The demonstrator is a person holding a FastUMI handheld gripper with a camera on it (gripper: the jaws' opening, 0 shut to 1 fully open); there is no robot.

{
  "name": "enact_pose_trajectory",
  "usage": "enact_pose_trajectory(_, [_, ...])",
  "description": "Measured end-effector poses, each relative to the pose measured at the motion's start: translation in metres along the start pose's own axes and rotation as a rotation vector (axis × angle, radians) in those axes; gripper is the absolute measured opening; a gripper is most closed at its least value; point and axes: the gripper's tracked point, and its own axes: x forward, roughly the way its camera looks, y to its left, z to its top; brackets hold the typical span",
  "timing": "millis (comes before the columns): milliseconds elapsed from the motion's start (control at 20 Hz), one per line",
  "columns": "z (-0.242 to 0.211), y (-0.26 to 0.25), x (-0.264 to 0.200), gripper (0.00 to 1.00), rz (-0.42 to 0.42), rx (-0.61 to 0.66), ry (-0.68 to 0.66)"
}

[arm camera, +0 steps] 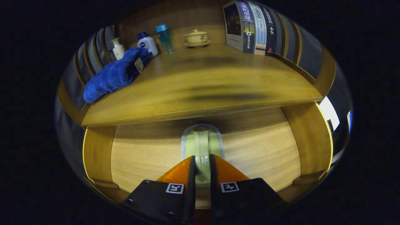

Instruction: Pull open the drawer, take out the items inside it, and place them on the countertop above the cabinet.

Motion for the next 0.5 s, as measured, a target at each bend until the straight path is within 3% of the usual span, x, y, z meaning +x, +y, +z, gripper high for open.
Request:
enact_pose_trajectory(100, [-0.003,-0.002,-0.004,0.19,-0.012,-0.01,-0.011])
enact_pose_trajectory(500, [0.007,-0.004,-0.058,0.19,0.04,0.014,-0.107])
